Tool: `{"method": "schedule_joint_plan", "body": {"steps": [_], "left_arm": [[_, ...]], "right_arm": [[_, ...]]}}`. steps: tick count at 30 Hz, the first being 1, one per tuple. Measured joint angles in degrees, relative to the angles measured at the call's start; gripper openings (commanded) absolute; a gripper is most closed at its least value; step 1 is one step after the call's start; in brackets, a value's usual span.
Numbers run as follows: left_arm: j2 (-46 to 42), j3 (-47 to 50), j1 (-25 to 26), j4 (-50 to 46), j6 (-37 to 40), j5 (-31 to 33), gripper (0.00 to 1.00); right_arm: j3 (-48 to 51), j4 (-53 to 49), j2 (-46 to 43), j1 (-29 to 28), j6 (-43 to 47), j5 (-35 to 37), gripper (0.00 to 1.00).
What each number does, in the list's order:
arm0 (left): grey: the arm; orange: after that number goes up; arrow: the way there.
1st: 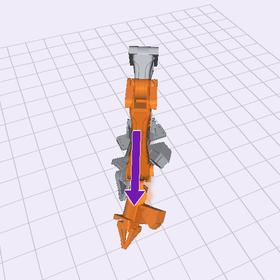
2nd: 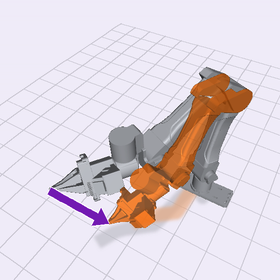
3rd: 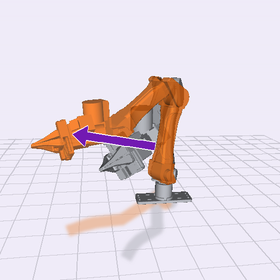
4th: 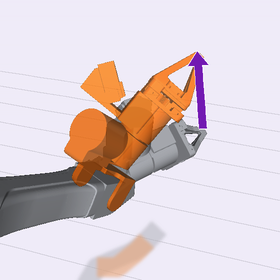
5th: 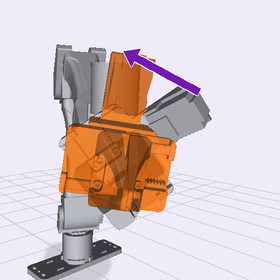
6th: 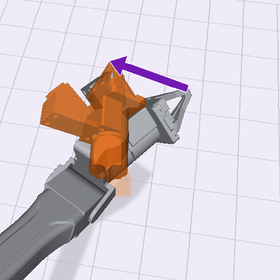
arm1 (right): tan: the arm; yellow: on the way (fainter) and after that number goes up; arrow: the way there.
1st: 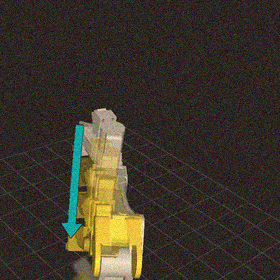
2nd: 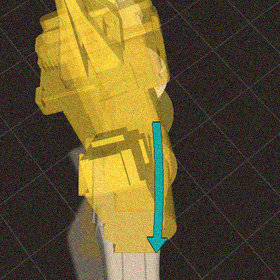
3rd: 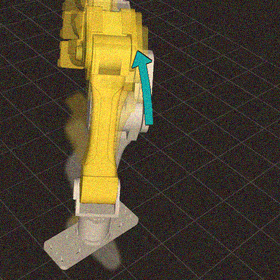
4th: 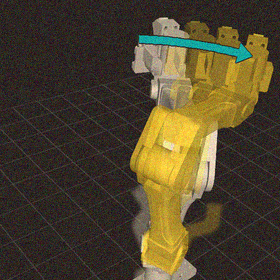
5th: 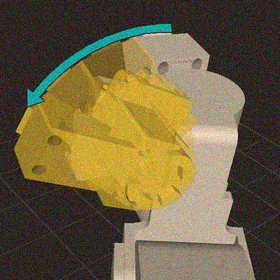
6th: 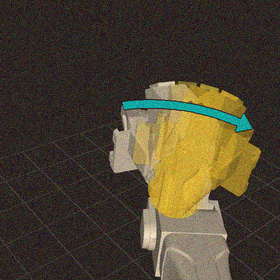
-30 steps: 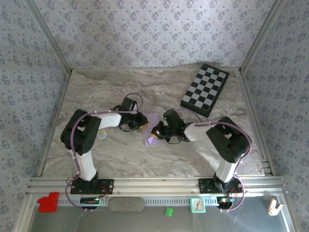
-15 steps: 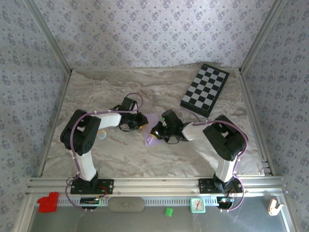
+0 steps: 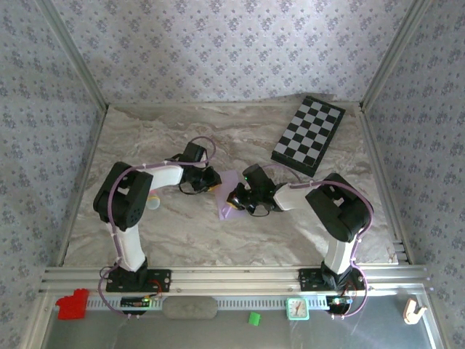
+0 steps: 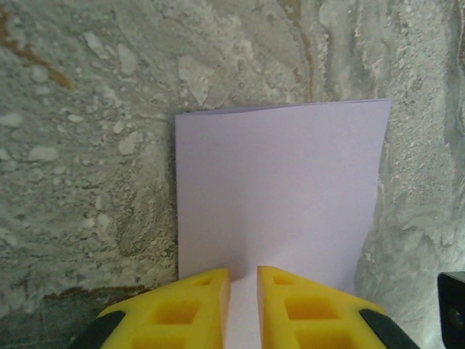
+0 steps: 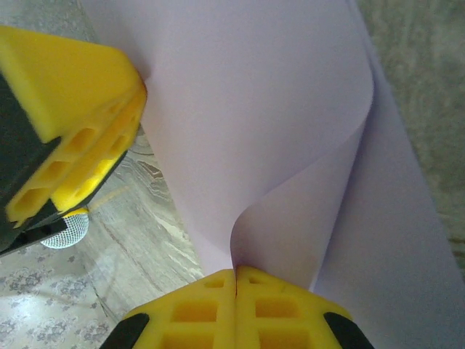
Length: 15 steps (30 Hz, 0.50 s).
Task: Fold a paper plane with a square sheet of paper (pick it up from the middle)
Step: Fold the triangle a second time at the center of the table.
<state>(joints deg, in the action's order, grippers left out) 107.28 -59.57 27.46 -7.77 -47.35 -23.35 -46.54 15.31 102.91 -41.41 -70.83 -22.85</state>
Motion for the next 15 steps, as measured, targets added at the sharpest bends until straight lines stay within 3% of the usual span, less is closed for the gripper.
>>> {"method": "schedule_joint_plan", "body": {"steps": [15], "left_arm": [[0.0, 0.0, 0.0, 0.0, 0.0, 0.0, 0.19]], "right_arm": [[0.0, 4.2, 0.1, 0.0, -0.5, -0.4, 0.02]]}}
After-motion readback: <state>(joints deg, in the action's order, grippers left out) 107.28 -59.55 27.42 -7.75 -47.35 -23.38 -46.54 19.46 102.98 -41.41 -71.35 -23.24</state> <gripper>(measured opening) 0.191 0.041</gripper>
